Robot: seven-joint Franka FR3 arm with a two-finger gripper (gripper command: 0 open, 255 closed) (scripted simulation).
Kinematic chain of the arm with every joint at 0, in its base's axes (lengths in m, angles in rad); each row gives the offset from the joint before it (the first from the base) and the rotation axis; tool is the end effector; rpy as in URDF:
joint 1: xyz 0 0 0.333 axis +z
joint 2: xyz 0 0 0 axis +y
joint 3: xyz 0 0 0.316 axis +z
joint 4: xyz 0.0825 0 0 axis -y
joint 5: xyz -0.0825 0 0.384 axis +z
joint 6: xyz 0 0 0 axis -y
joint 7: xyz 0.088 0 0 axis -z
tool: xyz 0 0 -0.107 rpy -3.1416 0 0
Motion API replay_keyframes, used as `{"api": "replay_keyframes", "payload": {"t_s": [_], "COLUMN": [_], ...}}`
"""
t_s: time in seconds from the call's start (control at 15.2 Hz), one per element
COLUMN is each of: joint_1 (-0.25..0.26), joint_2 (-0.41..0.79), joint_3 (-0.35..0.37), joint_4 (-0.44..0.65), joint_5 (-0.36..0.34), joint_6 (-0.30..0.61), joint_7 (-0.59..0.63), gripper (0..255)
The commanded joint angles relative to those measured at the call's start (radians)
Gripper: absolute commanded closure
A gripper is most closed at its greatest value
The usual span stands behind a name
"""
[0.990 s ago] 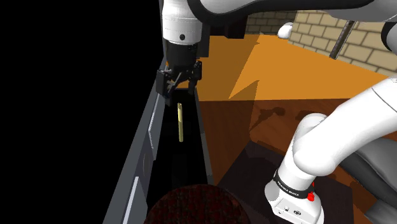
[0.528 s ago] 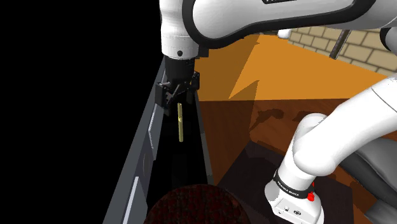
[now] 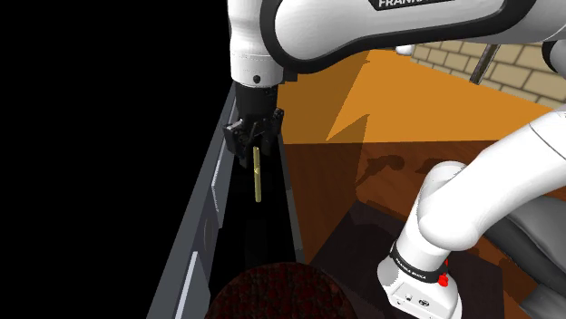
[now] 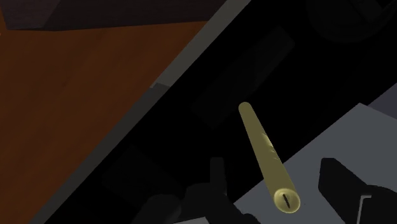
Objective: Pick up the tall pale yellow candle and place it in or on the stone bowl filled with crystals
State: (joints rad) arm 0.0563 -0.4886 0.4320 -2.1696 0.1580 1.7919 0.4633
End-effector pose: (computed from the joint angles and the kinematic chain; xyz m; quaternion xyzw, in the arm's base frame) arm 0.3573 0.2374 0.5712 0.9989 -0.0211 0.0427 0.0028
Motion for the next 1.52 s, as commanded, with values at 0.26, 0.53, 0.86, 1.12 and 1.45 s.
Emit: {"api": "replay_keyframes", "payload": {"t_s": [0.26,0.53,0.86,1.12,1.45], "joint_1": [0.0,0.0,-0.005,-0.009,-0.014], "joint_2": [0.0,0.0,0.007,0.017,0.035], "joint_3": [0.0,0.0,-0.007,-0.011,-0.015], "joint_4": [0.0,0.0,0.072,0.134,0.216], "joint_5": [0.0,0.0,-0.007,-0.013,-0.021], "joint_6": [0.0,0.0,-0.065,-0.118,-0.183], "joint_7": [0.0,0.0,0.001,0.003,0.007], "gripper": [255,255,255,255,255]}}
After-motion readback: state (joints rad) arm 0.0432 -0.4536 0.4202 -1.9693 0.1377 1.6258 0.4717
